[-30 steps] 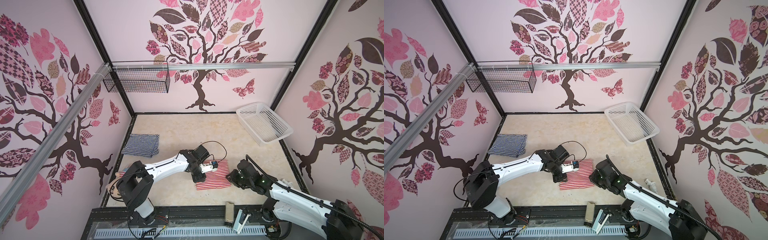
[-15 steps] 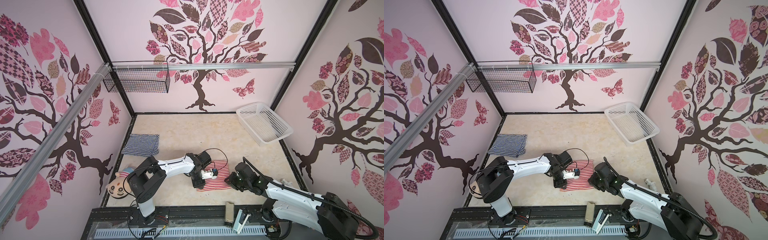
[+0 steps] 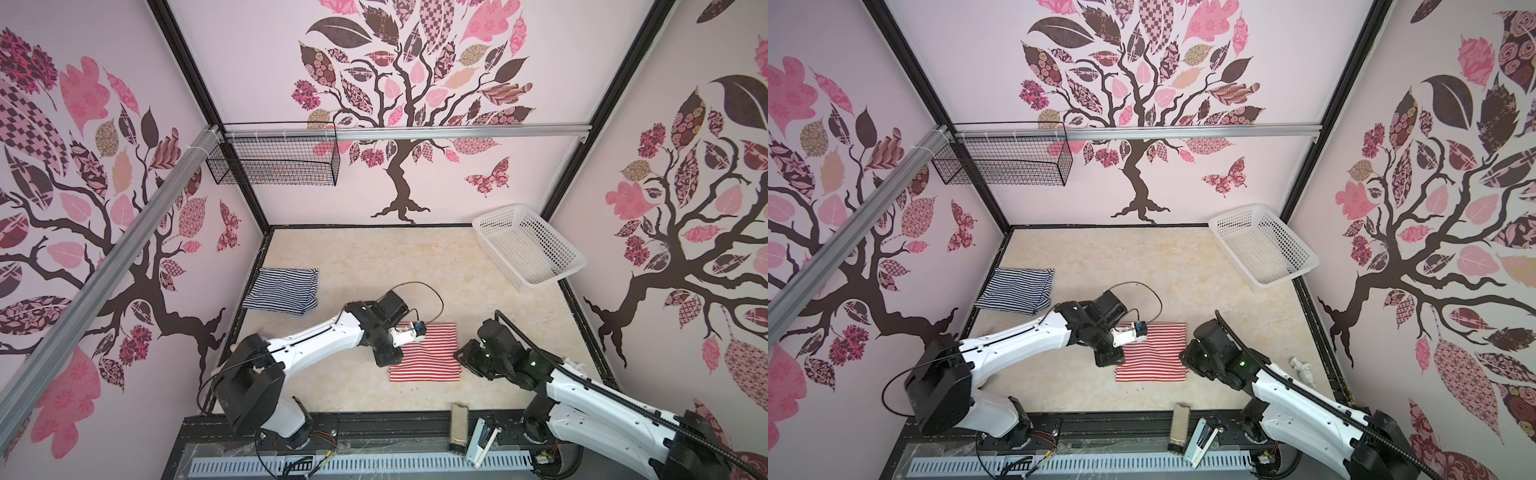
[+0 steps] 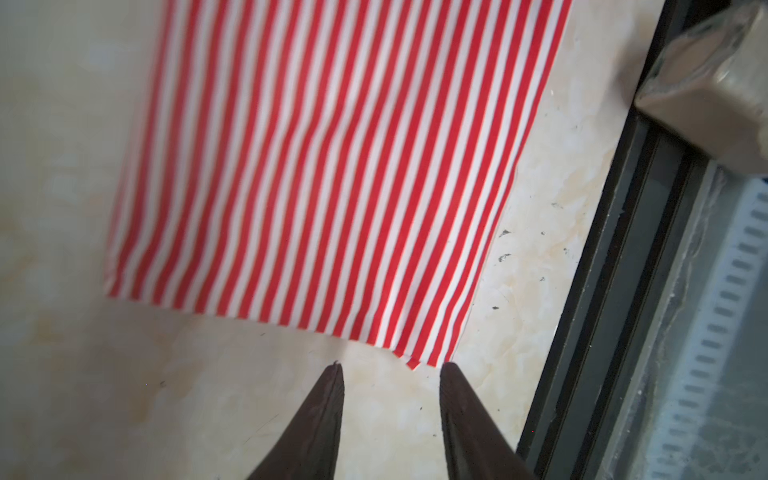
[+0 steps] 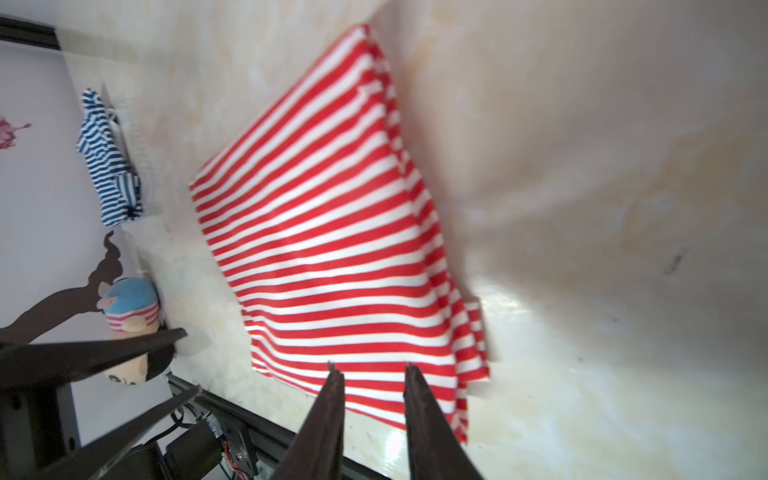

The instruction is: Fold and stack the tank tops

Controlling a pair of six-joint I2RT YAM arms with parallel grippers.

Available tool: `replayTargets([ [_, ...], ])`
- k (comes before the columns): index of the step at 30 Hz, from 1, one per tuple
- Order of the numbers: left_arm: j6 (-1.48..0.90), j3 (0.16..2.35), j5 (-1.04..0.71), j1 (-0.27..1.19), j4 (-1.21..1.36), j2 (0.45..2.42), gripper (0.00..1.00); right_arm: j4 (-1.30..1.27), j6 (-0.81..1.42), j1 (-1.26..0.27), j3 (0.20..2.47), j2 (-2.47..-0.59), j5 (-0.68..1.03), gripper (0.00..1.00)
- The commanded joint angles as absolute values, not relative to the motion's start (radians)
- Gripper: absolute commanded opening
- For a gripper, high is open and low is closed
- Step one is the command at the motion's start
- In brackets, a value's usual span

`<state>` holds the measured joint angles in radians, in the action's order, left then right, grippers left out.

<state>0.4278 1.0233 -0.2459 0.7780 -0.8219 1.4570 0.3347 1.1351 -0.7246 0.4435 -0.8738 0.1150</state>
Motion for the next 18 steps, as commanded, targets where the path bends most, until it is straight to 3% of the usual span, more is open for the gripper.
replayTargets([
  [1,0.4,1.076,-0.262,0.654,-0.827,1.396,0.43,0.365,1.089,-0.729,0.505,-0.92,0.099,0.29],
  [8,0.371,1.096,-0.136,0.277,-0.679,1.419,0.47,0.27,1.086,-0.73,0.523,-1.006,0.121,0.29],
  [13,0.315,1.223,-0.1,-0.006,-0.621,1.578,0.47,0.253,1.092,-0.732,0.516,-1.004,0.122,0.29],
  [18,0.294,1.357,-0.071,-0.144,-0.63,1.786,0.46,0.246,1.097,-0.733,0.508,-0.993,0.117,0.29],
])
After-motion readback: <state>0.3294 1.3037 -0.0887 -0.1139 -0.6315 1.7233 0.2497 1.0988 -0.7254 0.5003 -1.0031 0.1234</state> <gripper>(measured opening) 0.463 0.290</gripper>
